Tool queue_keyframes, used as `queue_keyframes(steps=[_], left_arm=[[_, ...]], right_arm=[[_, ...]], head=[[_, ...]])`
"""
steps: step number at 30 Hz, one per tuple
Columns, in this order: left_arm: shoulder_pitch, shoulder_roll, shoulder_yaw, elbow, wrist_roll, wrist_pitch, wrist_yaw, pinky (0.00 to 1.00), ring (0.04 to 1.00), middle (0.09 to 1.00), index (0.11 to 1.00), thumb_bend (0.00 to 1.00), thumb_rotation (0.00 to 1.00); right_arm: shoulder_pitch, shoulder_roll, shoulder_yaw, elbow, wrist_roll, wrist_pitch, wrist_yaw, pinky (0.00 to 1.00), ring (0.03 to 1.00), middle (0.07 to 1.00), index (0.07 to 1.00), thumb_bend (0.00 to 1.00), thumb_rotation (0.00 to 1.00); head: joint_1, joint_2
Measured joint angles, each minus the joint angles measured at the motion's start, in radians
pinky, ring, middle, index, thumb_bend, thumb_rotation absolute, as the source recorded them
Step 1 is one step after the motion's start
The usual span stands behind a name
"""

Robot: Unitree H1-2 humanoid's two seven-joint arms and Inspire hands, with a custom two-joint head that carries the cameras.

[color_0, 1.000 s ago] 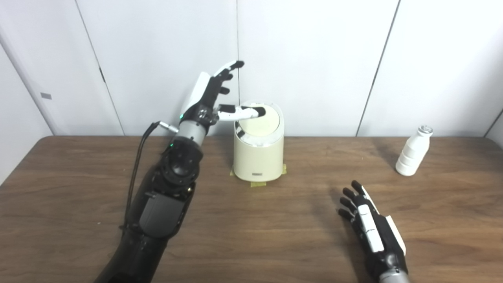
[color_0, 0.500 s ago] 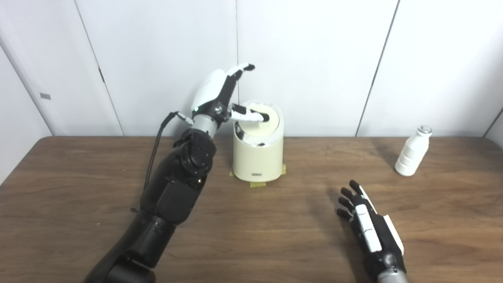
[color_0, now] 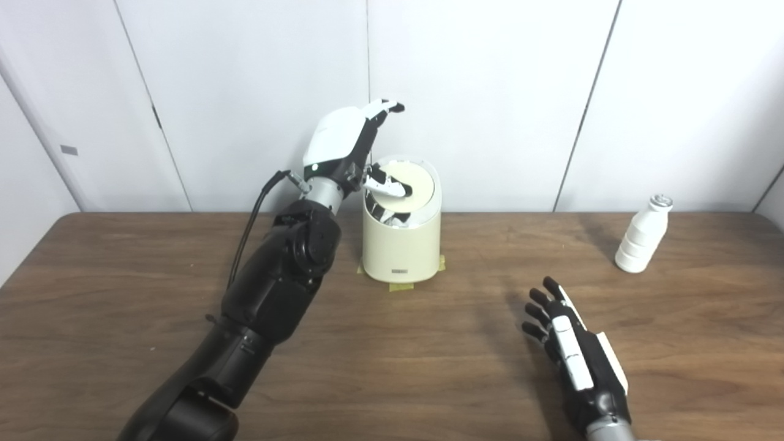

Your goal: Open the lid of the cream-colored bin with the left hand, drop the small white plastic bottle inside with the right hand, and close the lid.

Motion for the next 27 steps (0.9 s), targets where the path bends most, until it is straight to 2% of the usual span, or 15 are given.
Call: queue_keyframes(steps=[5, 11, 19, 27], left_arm=[[-0.001, 0.004, -0.007, 0.022, 0.025, -0.022, 0.004, 0.75, 0.872, 0.909, 0.880, 0.92, 0.04], [-0.002, 0.023, -0.017, 0.023, 0.062, -0.035, 0.005, 0.77, 0.875, 0.908, 0.894, 0.91, 0.04], [-0.005, 0.028, -0.031, 0.049, 0.092, -0.061, 0.036, 0.74, 0.853, 0.901, 0.875, 0.93, 0.06], [-0.018, 0.028, -0.056, 0.053, 0.141, -0.070, 0.038, 0.73, 0.829, 0.882, 0.874, 0.95, 0.06]], right_arm=[[0.000, 0.003, 0.001, 0.000, 0.000, 0.000, -0.001, 0.84, 0.898, 0.915, 0.956, 0.58, 0.87], [0.000, 0.008, 0.003, 0.000, -0.001, 0.000, -0.001, 0.84, 0.901, 0.915, 0.966, 0.56, 0.90], [0.000, 0.010, 0.003, -0.021, 0.001, 0.001, -0.001, 0.84, 0.900, 0.916, 0.964, 0.56, 0.88], [0.000, 0.015, 0.004, -0.021, 0.000, 0.001, -0.002, 0.84, 0.901, 0.916, 0.958, 0.57, 0.87]], head=[[-0.005, 0.003], [-0.005, 0.005], [-0.005, 0.008], [-0.009, 0.011]])
